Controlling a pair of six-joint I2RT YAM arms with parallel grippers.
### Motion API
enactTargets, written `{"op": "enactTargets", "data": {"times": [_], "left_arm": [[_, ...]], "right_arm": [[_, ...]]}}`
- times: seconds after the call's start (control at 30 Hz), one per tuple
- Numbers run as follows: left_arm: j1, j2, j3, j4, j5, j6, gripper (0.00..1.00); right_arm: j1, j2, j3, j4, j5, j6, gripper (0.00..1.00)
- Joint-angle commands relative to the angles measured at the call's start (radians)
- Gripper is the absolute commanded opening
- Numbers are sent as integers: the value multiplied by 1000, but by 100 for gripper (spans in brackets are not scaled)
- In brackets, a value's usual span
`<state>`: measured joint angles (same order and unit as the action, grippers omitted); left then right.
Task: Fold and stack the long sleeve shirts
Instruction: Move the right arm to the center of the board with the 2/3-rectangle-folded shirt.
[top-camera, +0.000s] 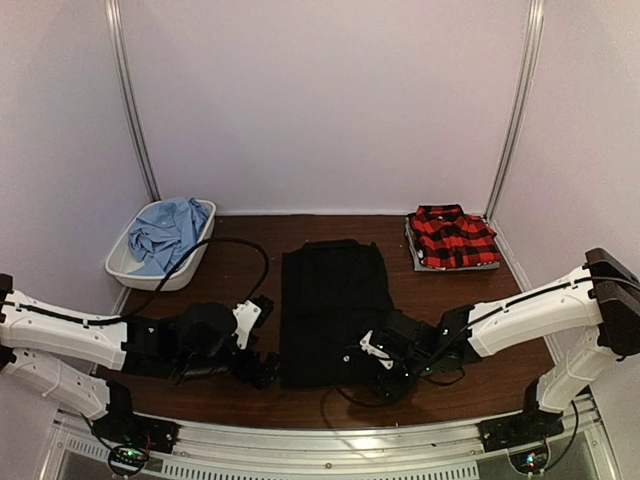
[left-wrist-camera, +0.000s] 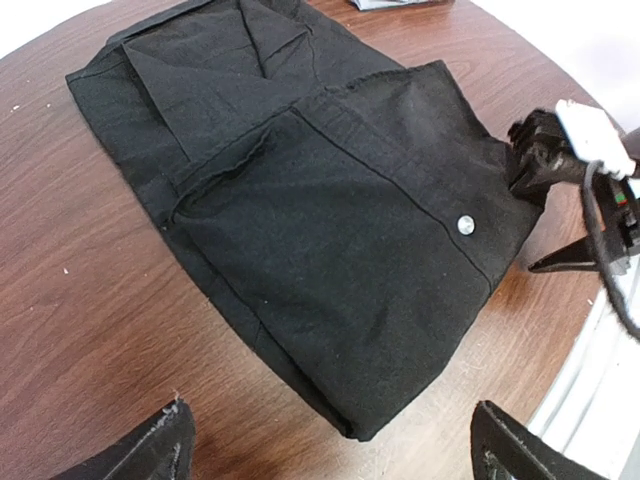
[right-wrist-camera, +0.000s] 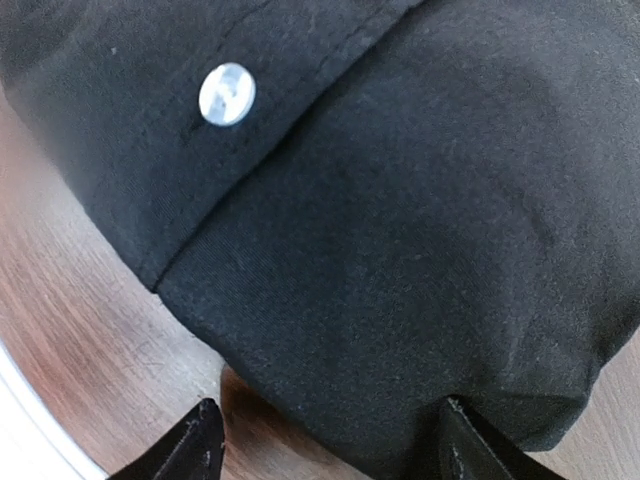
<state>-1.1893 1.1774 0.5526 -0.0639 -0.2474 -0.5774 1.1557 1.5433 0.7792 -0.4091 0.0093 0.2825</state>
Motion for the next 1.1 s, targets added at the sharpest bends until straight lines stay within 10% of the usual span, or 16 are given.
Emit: {"op": "enactTargets", "data": {"times": [0.0,0.3,0.73,1.07], "left_arm": [[2,-63,-3,5,-7,12,98],[5,-50,69,-103,-8,76,98],[5,-42,60,-86,9,108,98],[5,-51,21,-35,40,146,98]], "right_arm": [[51,44,25,13,4,-18,71],[207,81,73,-28,-7,35,59],[228,60,117,-140,175,35,69],[227,115,121,-148,155,12,48]]}}
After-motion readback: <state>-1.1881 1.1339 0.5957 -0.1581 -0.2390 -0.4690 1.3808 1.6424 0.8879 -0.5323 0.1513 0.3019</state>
